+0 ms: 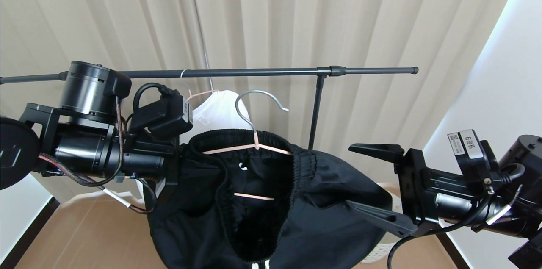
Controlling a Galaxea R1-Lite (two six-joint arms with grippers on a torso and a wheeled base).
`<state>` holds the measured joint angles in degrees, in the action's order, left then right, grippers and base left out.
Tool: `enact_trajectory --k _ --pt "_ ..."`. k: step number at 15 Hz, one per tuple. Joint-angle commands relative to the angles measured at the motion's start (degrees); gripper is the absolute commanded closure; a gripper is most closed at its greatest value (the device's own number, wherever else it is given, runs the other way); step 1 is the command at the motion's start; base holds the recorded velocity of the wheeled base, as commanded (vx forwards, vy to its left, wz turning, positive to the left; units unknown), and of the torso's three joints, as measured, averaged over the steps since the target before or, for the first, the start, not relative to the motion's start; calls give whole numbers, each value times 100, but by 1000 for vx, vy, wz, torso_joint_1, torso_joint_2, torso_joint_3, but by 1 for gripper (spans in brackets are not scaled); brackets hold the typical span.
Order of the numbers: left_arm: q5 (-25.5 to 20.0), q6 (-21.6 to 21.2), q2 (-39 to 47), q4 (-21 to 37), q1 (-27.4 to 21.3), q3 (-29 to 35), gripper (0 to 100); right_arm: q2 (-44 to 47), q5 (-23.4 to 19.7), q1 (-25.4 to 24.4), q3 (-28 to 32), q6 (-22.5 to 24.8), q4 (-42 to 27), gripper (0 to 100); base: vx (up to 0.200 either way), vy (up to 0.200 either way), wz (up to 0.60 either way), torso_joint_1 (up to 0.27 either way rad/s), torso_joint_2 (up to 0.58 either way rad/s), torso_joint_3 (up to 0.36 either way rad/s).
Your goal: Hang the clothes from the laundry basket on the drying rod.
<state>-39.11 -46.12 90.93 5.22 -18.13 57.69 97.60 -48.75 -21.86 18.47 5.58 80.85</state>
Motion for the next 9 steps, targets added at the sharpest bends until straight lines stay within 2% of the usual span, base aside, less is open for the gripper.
enact_trajectory --k 1,4,7,9 --pt "0 33 -5 -135 116 -100 100 5 -3 -3 -10 4 1 0 0 0 0 0 0 0" --pt "-9 200 -75 -574 222 -398 100 -118 -3 164 -19 4 -8 0 0 0 0 0 0 0" --pt "0 718 -207 -952 275 -680 100 -65 -3 322 -133 4 -8 0 0 0 0 0 0 0" --pt "0 745 -190 -1102 310 -812 100 75 -3 463 -63 -5 -8 0 0 0 0 0 0 0"
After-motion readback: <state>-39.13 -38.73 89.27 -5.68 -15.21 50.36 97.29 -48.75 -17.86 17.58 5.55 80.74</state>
